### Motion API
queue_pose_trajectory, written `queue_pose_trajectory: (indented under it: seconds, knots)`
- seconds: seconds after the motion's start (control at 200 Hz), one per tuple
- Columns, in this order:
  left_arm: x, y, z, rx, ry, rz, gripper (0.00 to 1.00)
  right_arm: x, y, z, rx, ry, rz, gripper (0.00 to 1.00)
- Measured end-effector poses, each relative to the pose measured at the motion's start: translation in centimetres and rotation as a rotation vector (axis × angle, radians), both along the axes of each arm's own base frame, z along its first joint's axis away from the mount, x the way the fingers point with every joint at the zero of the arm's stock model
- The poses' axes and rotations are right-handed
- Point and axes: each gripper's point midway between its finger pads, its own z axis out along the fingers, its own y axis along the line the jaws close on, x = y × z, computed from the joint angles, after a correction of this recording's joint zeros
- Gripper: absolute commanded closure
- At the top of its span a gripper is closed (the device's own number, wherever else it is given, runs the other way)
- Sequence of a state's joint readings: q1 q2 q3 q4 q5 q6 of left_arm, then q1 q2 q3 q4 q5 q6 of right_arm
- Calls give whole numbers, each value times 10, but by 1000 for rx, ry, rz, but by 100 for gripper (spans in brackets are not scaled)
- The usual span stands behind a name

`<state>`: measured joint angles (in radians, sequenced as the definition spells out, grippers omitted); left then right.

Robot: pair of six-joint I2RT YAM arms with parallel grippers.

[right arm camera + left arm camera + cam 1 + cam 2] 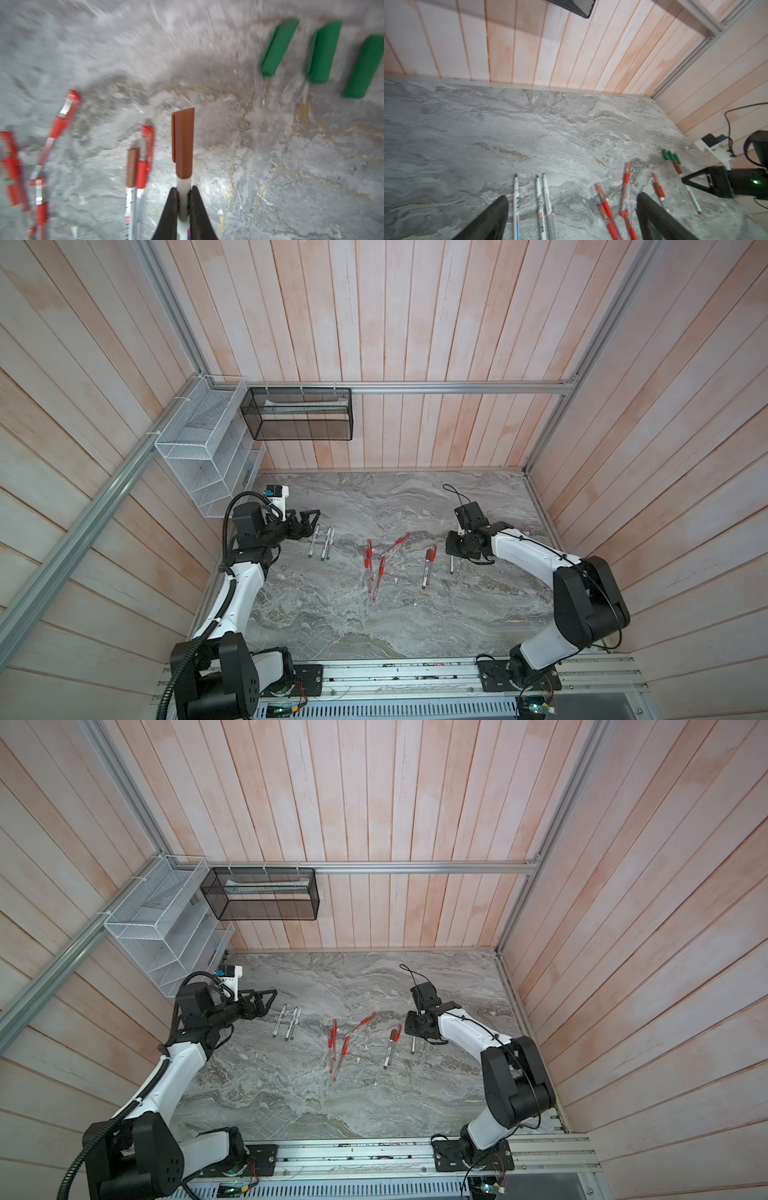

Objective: Remove pen caps from pens
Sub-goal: Pick up the pen from the center of the table, then open the pen cap on the pen.

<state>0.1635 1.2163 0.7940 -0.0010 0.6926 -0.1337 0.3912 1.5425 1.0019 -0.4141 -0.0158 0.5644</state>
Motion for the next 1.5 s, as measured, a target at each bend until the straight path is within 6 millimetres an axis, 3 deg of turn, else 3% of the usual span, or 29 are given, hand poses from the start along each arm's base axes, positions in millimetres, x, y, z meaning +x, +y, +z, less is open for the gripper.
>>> queue_pose_trajectory:
  seconds: [0.195,0.315,0.64,0.81,0.99,1.135,1.305,1.5]
  knots:
    - [-14,-24,8,-137,-1,-134,5,25,44,91,281,-300,33,95]
    - [-24,-39,11,-208,9,-218,5,21,81,119,439,-401,94,96]
    - [-60,-110,10,-297,48,-524,12,5,151,151,752,-499,216,96]
    - [-73,-140,3,-311,95,-636,25,-10,187,157,847,-507,307,97]
    - [-77,-151,4,-316,105,-683,31,-27,219,153,908,-476,388,97]
    - [-77,-159,2,-320,119,-704,35,-34,238,162,954,-473,434,97]
    - [-73,-161,1,-316,126,-703,51,-37,252,172,999,-483,464,97]
    - [-68,-161,4,-301,106,-691,68,-38,258,170,1013,-469,479,97]
